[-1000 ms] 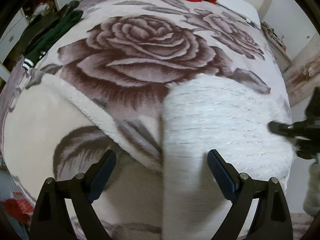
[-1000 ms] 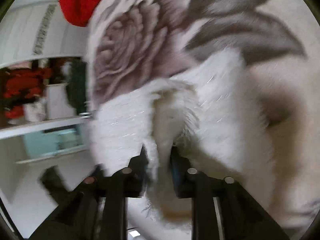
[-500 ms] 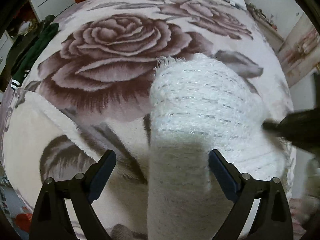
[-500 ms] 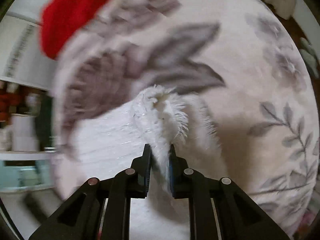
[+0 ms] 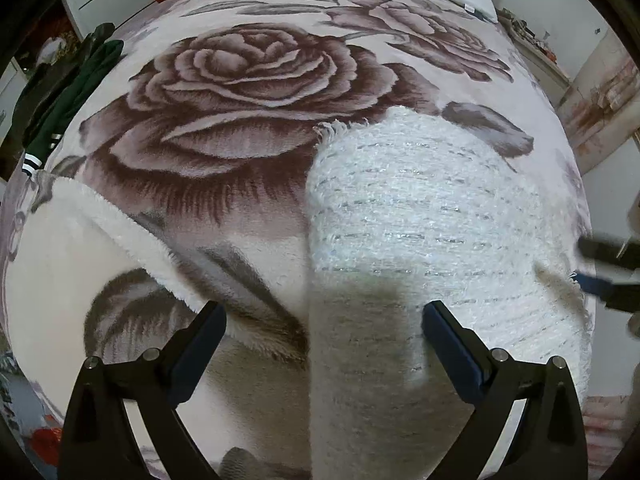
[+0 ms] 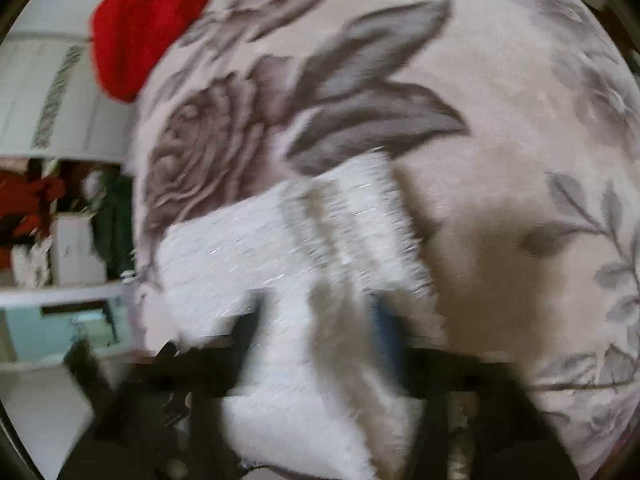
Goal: Fold large clothes
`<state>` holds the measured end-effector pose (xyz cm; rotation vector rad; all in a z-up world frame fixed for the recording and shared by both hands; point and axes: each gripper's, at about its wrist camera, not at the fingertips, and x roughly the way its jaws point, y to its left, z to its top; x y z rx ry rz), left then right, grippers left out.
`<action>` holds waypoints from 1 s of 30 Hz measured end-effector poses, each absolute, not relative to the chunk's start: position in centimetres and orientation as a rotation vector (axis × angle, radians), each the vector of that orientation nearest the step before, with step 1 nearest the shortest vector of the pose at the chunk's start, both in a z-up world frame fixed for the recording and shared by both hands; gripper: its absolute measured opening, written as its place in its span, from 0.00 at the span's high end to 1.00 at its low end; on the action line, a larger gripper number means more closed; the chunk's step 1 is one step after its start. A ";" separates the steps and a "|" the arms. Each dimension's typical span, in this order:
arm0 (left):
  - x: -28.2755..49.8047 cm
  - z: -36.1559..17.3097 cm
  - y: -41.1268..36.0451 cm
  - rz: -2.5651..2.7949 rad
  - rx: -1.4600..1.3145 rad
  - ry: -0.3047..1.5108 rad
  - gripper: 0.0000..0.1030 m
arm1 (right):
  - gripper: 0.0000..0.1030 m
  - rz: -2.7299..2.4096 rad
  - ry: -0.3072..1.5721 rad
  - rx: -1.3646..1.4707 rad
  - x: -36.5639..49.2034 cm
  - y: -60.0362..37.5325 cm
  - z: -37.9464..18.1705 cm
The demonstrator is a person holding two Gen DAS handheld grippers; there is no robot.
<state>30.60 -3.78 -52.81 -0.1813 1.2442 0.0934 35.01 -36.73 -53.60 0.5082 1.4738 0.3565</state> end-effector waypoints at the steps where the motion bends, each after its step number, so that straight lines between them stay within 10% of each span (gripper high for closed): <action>1: 30.7 -52.8 -3.8 0.094 -0.177 1.243 0.01 | 0.20 0.373 1.480 0.475 34.6 -36.1 -53.8; 20: 30.2 -50.5 -4.3 0.117 -0.141 1.194 0.01 | 0.19 0.275 1.564 0.125 33.6 -31.6 -55.8; 30: 30.3 -54.6 -4.7 0.099 -0.160 1.277 0.00 | 0.46 0.344 1.658 0.132 27.8 -31.0 -55.7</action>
